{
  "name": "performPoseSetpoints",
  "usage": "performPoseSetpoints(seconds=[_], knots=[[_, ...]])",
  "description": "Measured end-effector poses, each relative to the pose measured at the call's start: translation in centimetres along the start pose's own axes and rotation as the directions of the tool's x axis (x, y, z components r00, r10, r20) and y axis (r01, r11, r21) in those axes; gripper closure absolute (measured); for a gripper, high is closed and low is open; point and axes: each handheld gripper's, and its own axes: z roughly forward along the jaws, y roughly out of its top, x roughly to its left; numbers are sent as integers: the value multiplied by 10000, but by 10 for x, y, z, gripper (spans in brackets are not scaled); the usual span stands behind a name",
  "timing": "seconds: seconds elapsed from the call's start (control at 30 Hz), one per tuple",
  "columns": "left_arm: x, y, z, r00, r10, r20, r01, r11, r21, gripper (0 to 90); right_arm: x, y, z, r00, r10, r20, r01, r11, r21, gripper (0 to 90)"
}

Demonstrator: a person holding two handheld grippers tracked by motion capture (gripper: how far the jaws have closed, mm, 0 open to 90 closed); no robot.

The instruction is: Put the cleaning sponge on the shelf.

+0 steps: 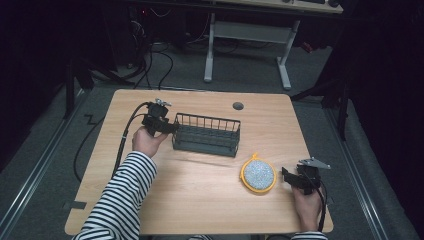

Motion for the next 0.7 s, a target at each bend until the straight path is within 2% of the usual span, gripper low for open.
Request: performPoseSetpoints(seconds=[0.17, 0.4, 0.7], knots=[[-2, 0, 3, 9999, -2, 118, 3, 10000, -22, 547, 0, 0, 0, 10000, 0, 3, 0, 10000, 2, 351], [-2, -1, 11, 9997, -82, 236, 76, 9997, 239, 624, 0, 0, 0, 10000, -22, -4, 22, 10000, -6, 351], [-3, -2, 12, 10000, 67, 50, -68, 9994, 345, 708, 0, 0, 0, 10000, 5, -11, -5, 10000, 0, 350]])
